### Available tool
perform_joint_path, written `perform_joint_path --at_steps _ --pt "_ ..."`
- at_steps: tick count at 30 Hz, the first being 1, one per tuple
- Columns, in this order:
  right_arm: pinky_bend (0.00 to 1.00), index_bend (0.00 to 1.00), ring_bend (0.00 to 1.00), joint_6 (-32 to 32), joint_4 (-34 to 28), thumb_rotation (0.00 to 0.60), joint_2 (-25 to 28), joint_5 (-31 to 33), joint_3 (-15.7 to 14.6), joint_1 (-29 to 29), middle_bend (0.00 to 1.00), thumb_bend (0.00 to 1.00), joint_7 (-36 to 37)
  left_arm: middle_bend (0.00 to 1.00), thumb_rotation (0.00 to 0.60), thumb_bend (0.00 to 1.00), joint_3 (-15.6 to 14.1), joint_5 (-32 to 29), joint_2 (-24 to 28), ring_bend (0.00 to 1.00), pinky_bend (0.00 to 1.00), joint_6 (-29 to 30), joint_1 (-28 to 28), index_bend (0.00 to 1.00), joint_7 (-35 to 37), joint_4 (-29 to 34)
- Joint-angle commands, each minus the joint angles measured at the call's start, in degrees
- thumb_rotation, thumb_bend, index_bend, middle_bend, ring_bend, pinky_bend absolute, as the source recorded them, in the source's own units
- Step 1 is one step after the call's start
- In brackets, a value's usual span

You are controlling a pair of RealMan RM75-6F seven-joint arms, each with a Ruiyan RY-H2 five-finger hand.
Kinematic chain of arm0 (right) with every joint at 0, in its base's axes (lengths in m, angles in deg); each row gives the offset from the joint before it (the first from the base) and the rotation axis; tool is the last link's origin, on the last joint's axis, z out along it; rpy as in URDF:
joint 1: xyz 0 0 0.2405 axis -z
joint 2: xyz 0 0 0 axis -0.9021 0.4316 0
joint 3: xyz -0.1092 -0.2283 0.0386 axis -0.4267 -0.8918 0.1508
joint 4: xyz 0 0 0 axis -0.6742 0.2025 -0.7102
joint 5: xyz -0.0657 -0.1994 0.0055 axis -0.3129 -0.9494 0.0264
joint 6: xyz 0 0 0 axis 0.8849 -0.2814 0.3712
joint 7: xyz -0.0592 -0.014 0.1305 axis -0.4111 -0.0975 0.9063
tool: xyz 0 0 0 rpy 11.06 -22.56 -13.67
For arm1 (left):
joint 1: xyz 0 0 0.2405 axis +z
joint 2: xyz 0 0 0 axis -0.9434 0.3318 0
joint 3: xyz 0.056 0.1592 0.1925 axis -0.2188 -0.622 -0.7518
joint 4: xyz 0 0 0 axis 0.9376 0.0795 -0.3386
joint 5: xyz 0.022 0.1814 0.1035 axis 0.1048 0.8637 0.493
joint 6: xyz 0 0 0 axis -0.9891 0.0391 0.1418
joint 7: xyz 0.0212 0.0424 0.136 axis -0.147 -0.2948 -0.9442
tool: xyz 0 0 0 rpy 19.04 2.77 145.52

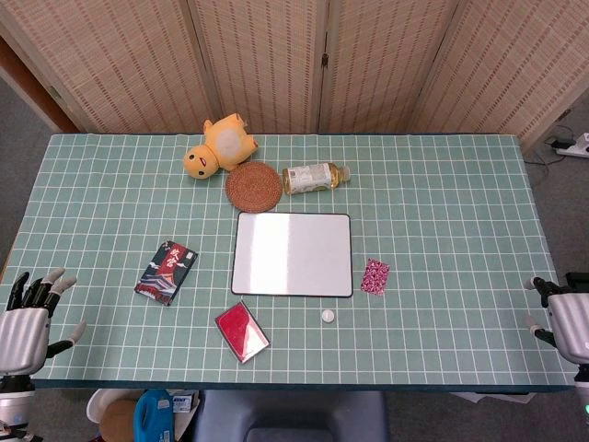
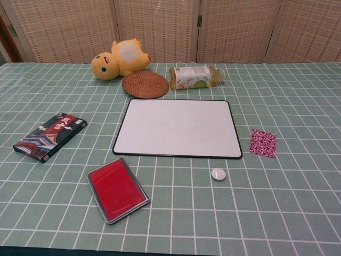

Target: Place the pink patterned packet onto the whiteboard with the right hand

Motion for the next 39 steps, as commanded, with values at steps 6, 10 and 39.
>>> perform_joint_path --at_steps 6,10,39 --pt "0.89 0.38 0.65 1.8 0.2 0.6 -0.6 -0.3 0.6 -0.5 0.57 0.18 0.9 0.16 0.6 0.22 0.0 -0.5 -0.2 0.17 0.02 0.0 0.0 0.22 -0.3 -0.1" --pt "0.89 0.38 0.65 3.6 0.0 0.6 -0.8 -1.3 1.0 -1.9 0.57 0.18 0.5 0.16 0.6 0.22 -0.1 -0.8 -0.2 0.17 0.02 0.0 0.2 0.22 -0.1 -0.2" --pt "1.0 0.38 1.0 46.9 10.3 0.6 -17.1 13.7 7.5 -33.5 0.97 1.0 -8.3 0.16 0.6 0.22 -1.1 -1.1 -0.1 0.17 0.02 2.6 2.8 0.23 1.5 -1.1"
